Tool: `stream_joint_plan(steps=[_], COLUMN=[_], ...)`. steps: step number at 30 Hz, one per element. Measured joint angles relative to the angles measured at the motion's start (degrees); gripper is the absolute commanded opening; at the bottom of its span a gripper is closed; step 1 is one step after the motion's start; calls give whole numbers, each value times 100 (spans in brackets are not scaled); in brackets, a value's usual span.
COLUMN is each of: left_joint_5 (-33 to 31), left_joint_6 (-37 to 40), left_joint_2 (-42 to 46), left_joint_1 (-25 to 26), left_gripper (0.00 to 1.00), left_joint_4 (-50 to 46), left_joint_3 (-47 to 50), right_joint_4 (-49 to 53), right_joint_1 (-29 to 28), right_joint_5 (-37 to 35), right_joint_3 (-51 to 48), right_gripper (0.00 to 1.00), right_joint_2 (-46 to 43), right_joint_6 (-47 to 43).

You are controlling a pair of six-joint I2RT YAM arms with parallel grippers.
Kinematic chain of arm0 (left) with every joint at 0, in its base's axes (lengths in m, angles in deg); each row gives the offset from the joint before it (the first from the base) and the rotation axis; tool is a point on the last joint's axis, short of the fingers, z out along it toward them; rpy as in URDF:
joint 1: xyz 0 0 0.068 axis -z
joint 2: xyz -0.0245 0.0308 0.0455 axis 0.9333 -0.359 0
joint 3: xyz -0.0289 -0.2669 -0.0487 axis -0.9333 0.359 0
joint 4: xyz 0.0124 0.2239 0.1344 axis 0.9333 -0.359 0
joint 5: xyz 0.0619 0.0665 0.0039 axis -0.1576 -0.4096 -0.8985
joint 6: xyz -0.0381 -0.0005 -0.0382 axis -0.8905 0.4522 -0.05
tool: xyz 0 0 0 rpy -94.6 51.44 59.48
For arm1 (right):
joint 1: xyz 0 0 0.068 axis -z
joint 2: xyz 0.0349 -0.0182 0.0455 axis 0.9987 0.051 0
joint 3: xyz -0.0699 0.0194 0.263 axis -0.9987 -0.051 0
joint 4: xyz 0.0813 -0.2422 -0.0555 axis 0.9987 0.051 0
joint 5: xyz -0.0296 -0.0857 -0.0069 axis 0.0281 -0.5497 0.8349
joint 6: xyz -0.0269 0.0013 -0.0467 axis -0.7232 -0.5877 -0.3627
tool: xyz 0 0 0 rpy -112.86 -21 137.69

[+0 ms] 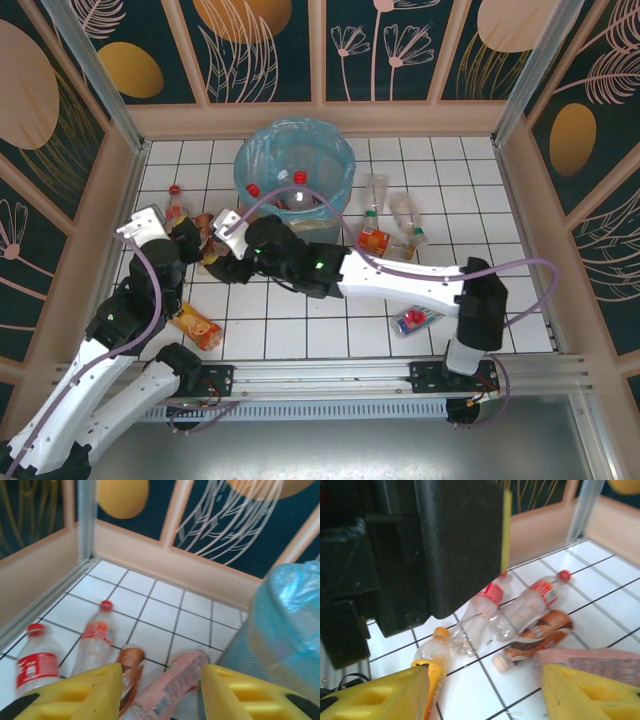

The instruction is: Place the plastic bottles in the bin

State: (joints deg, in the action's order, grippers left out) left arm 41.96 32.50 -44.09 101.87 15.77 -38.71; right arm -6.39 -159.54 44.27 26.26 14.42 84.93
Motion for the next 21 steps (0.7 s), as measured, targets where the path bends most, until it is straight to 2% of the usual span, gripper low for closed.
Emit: stream_joint_plan(steps=[4,8,13,17,21], left_joint_5=[-149,243,1283,2465,3147], left_joint_6=[-83,57,358,389,402], left_joint_2=[-184,-529,-1187,-2103,-3062], left_joint_1=[-216,-1178,-2732,-3965,-4553], left_gripper=[56,57,57,58,58], left_joint_4=[-44,140,662,1187,1526], left_joint_3=[131,260,258,164,7], right_joint_4=[39,46,28,4,-74], right_joint_1=[-37,-39,-39,-39,-39], right_joint_5=[179,247,245,245,299], right_joint_3=[103,96,-240,-420,-433], right_gripper=[62,62,62,62,63], right_joint_2=[203,186,-136,-407,-509], right_joint_6=[155,232,310,319,339])
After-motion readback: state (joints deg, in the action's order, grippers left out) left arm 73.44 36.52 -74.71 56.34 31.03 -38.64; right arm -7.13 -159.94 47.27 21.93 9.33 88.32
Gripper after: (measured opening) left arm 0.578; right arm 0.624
